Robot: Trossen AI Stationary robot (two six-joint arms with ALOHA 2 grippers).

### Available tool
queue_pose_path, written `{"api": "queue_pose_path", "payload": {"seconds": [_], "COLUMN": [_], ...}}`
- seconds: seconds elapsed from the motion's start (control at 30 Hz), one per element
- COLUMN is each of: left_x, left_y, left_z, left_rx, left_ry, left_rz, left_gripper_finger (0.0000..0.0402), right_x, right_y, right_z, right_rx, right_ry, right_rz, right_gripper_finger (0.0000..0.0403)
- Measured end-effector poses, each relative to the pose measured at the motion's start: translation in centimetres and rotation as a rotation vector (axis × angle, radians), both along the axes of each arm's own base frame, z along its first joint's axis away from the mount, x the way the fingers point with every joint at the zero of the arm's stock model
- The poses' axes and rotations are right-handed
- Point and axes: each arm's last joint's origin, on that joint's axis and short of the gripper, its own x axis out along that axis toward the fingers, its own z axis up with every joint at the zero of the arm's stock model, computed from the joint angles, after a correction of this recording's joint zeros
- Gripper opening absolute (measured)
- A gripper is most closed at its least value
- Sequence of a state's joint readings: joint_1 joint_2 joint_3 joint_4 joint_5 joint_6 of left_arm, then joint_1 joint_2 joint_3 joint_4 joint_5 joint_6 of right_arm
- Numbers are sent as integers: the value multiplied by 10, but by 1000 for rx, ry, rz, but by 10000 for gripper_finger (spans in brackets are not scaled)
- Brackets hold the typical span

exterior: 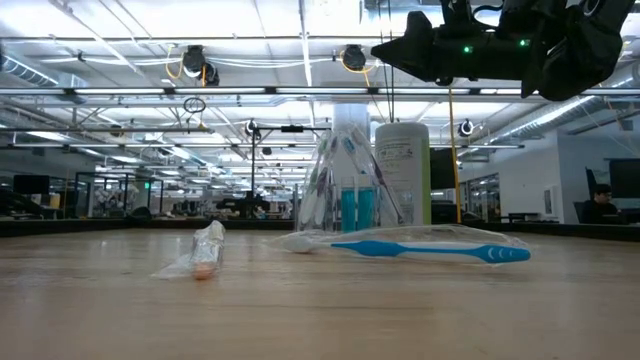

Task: Pick & Place toothbrushing station
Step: Put the green toothbrush into the transparent organizer

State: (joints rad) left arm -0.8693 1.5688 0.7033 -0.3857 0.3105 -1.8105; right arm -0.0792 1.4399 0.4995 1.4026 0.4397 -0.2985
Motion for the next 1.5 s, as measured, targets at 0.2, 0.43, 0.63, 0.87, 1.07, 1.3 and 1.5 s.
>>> {"api": "queue_pose_path", "payload": {"seconds": [0.2, 0.43, 0.63, 0.87, 1.07, 1.3, 1.5], "left_x": [19, 45, 77, 119, 154, 179, 179], "left_y": [9, 31, 58, 102, 138, 186, 222], "left_z": [26, 70, 91, 120, 139, 152, 157], "left_rx": [156, 468, 759, 1002, 1040, 1099, 1106], "left_ry": [7, -110, -337, -480, -622, -754, -746], "left_rz": [-56, -145, -178, -146, -230, -264, -240], "left_gripper_finger": [13, 10, 2, 2, 2, 2, 1], "right_x": [0, 0, 0, 3, 5, 5, -4], "right_y": [0, 0, 0, 0, 2, 2, 5], "right_z": [0, -1, -1, -8, -15, -25, -30], "right_rx": [0, 2, 42, 50, 75, 135, 172], "right_ry": [0, 8, -15, 66, 127, 222, 366], "right_rz": [0, 1, 18, 16, 28, 21, -211], "right_gripper_finger": [158, 157, 155, 155, 155, 155, 155]}}
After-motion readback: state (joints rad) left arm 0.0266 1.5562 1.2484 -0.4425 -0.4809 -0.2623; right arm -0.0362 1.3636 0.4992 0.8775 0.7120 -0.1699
